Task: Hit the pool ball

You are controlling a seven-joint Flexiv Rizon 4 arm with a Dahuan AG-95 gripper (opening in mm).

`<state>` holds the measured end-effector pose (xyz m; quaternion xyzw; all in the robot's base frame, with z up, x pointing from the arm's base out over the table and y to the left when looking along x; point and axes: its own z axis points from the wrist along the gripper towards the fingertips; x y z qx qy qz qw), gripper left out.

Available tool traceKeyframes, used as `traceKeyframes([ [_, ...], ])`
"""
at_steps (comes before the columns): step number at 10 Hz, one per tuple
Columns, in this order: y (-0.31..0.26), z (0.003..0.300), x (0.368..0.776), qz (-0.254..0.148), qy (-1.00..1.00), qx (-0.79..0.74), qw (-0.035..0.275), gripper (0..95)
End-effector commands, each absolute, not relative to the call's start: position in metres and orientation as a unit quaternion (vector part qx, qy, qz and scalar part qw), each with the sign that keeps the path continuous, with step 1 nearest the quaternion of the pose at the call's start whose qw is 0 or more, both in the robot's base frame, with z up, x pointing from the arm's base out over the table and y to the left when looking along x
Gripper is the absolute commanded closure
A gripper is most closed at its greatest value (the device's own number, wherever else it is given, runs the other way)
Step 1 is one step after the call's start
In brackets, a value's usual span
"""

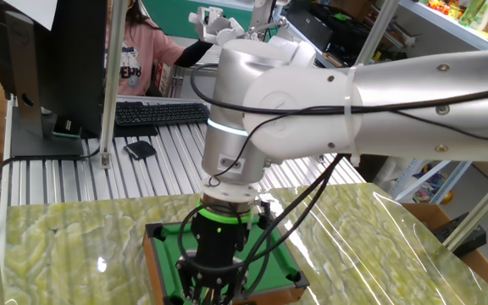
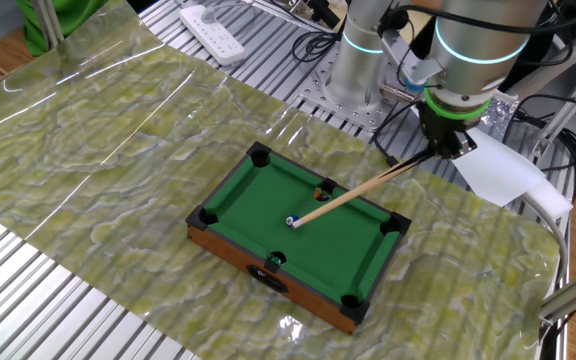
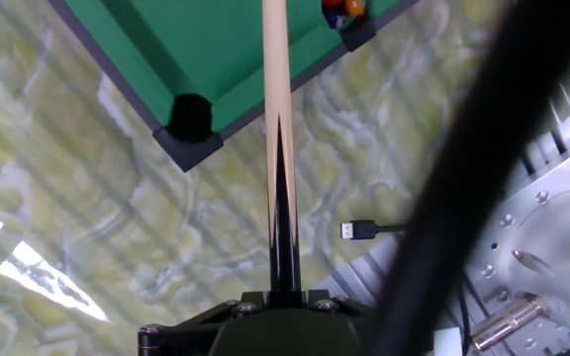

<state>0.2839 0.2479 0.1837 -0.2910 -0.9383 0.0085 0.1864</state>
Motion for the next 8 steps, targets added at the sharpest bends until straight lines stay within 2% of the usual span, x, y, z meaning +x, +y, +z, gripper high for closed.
traceKeyframes([
  [1, 0.249, 0.183, 0.284, 0.008, -0.938, -0.292, 0.188, 95.0],
  [8, 0.256, 0.185, 0.274, -0.01, -0.93, -0.306, 0.204, 95.0],
])
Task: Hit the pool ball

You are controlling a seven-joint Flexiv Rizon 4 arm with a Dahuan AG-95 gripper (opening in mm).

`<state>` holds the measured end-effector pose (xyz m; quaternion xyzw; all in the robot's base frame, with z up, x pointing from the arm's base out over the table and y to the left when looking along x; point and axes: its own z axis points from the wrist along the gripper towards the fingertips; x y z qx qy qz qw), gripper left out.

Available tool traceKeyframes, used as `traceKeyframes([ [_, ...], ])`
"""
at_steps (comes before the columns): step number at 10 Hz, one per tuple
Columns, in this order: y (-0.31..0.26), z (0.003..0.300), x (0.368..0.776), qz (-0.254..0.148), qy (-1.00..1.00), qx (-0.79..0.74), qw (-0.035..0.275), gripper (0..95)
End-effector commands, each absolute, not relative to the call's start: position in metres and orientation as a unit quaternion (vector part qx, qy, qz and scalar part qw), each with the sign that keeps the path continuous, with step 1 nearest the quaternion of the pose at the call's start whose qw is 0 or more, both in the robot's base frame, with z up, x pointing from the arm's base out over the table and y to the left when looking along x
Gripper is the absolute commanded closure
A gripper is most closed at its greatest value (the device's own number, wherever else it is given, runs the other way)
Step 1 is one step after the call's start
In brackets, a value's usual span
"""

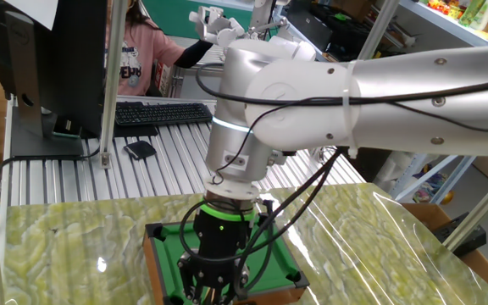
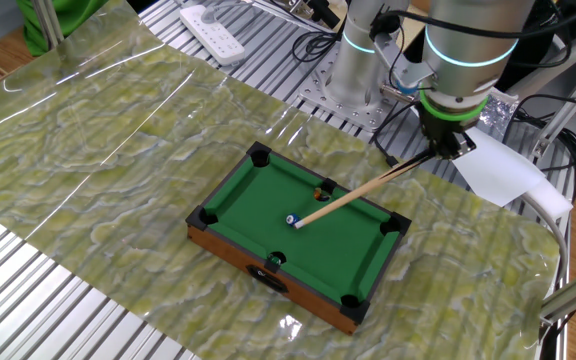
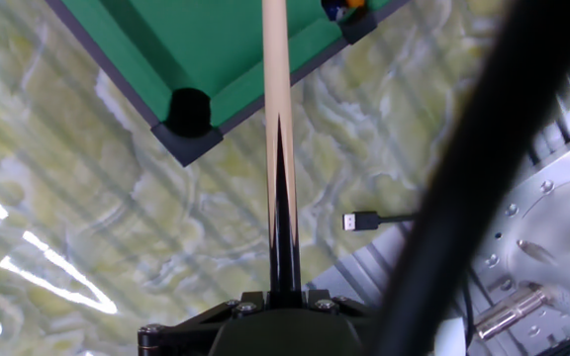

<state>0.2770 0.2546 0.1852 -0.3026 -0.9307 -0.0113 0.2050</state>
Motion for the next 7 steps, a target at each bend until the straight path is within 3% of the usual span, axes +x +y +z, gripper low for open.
traceKeyframes([
  [1, 0.263, 0.184, 0.264, -0.008, -0.927, -0.316, 0.204, 95.0],
  [7, 0.264, 0.186, 0.251, -0.003, -0.924, -0.323, 0.205, 95.0],
])
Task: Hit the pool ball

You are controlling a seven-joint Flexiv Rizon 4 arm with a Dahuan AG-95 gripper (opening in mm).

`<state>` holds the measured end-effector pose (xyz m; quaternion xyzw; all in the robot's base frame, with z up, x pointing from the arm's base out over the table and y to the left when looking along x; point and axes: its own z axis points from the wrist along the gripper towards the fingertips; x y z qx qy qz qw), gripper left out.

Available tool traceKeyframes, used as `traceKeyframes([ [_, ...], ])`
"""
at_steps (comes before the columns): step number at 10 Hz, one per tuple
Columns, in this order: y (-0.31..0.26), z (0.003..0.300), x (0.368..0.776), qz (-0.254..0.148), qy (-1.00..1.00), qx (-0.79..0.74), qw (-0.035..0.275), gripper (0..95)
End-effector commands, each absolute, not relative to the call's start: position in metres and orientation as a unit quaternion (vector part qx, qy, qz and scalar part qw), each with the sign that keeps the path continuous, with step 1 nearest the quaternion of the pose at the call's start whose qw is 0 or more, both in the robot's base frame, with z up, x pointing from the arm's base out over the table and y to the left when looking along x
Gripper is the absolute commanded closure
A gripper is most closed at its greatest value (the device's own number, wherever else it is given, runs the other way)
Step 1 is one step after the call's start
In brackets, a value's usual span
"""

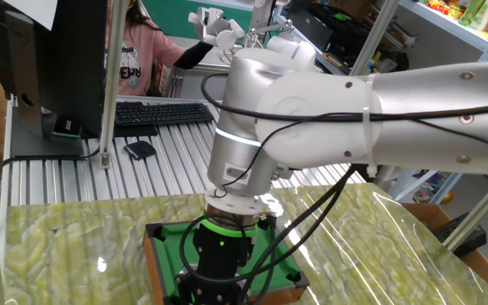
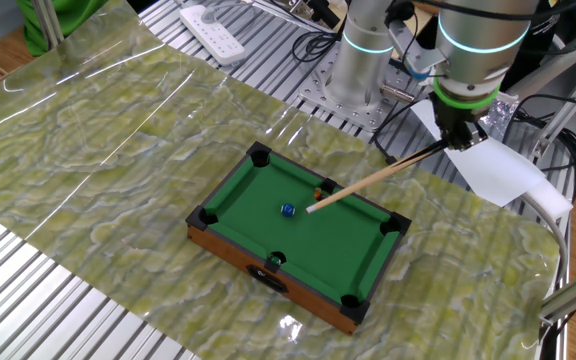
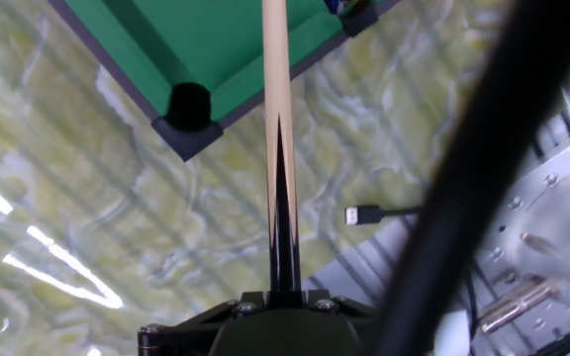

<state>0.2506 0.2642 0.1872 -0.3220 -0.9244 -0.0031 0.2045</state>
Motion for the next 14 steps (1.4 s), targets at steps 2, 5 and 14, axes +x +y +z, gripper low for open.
traceKeyframes([
  [2, 0.263, 0.185, 0.252, 0.001, -0.921, -0.332, 0.205, 95.0],
  [5, 0.251, 0.183, 0.255, 0.002, -0.922, -0.33, 0.204, 95.0],
  [14, 0.226, 0.184, 0.287, 0.011, -0.928, -0.311, 0.203, 95.0],
])
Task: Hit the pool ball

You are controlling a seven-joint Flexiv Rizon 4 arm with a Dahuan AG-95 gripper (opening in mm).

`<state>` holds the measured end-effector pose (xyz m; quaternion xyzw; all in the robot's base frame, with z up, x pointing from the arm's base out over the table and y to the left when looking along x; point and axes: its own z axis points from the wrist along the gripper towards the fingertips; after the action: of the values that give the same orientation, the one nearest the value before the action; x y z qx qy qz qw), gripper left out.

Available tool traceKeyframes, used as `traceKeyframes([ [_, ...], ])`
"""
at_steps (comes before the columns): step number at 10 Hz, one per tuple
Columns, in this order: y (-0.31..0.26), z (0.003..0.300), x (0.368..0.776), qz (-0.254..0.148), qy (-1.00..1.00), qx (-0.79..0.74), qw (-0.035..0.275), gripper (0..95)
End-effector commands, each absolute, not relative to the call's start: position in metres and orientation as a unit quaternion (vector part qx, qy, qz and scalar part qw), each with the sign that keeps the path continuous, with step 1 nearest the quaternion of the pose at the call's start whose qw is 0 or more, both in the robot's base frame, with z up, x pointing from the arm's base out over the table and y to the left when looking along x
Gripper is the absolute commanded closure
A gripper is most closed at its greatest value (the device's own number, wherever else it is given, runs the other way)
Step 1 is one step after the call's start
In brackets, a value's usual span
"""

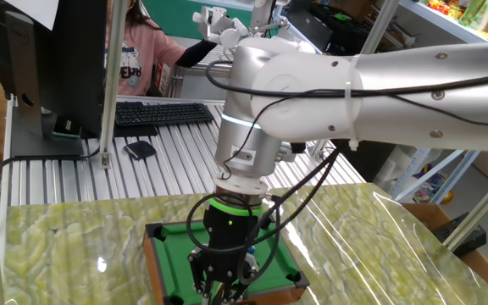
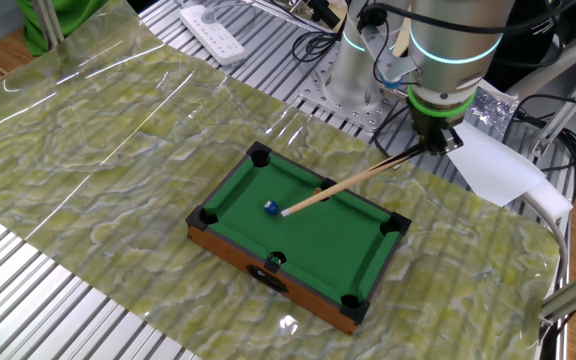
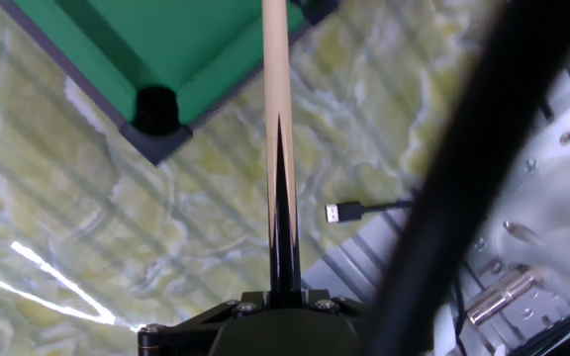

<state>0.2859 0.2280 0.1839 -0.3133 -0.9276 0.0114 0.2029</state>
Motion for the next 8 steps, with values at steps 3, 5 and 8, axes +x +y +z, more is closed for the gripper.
traceKeyframes([
  [3, 0.2246, 0.1831, 0.2883, 0.01, -0.928, -0.312, 0.204, 95.0],
  [5, 0.2247, 0.1831, 0.2882, 0.005, -0.926, -0.315, 0.209, 95.0],
  [8, 0.2252, 0.1827, 0.2878, 0.001, -0.927, -0.311, 0.207, 95.0],
])
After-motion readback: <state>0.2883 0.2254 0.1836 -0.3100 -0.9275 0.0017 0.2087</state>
